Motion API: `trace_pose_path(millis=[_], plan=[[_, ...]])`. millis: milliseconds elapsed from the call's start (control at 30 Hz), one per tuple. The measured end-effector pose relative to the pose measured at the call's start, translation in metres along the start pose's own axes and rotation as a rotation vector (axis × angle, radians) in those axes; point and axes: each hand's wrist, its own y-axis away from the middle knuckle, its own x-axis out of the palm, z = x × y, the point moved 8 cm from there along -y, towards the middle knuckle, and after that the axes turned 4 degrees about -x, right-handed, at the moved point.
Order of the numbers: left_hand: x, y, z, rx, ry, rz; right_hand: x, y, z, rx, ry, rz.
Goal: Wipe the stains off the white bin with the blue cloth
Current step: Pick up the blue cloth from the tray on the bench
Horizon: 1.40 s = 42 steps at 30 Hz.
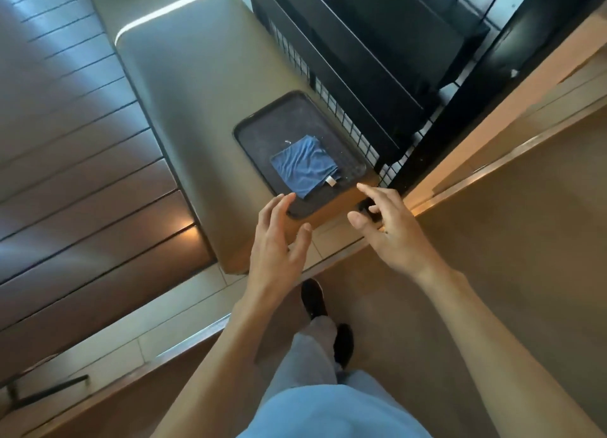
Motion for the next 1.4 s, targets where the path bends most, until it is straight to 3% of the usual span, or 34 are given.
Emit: trace_pose_path(millis=[500,800,967,1133,1233,1400], plan=[[0.041,-0.22,0.086,-0.146,-0.142,0.008,0.064,-0.253,-0.058,0.057,0.042,0.135],[0.102,-0.322,0.169,-0.28,-0.296,0.08,0.127,-0.395,-0.131,0.057,0.249,0.245],[0.136,-0.342,0.213,-0.389,-0.408,0.158,0.167,-0.427,-0.17,0.039,0.478,0.357],[0.147,-0.349,0.221,-0.367,-0.547,0.043,0.177,-0.436,-0.185,-0.071,0.651,0.23],[0.149,-0.346,0.221,-0.362,-0.557,-0.034,0.176,-0.431,-0.187,-0.117,0.631,0.179],[0.154,-0.345,0.219,-0.41,-0.551,-0.021,0.172,-0.423,-0.191,-0.093,0.541,0.223]])
